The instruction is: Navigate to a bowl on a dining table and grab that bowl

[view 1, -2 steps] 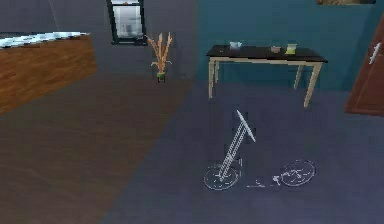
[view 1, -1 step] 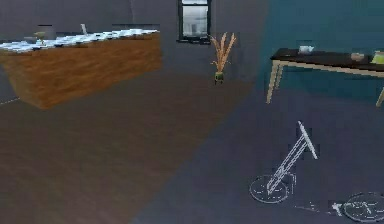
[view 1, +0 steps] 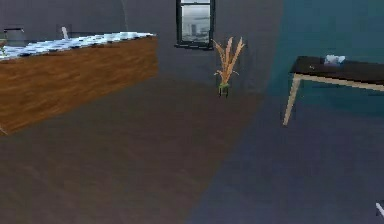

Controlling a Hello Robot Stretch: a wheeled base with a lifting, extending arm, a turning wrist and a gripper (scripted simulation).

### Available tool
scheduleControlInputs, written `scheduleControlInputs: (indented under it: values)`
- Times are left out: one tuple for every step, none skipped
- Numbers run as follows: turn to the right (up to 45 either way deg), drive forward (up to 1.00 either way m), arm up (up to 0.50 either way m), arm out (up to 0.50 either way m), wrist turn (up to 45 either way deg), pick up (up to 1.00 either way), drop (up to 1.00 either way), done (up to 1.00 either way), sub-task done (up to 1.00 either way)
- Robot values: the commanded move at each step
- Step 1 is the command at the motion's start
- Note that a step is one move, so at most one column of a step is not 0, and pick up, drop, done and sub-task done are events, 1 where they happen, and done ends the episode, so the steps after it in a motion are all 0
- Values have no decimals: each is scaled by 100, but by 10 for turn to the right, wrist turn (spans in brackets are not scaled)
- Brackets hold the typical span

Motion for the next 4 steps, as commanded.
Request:
scheduleControlInputs:
  values:
    - [90,0,0,0,0,0,0,0,0]
    - [0,100,0,0,0,0,0,0,0]
    - [150,0,0,0,0,0,0,0,0]
    - [0,10,0,0,0,0,0,0,0]
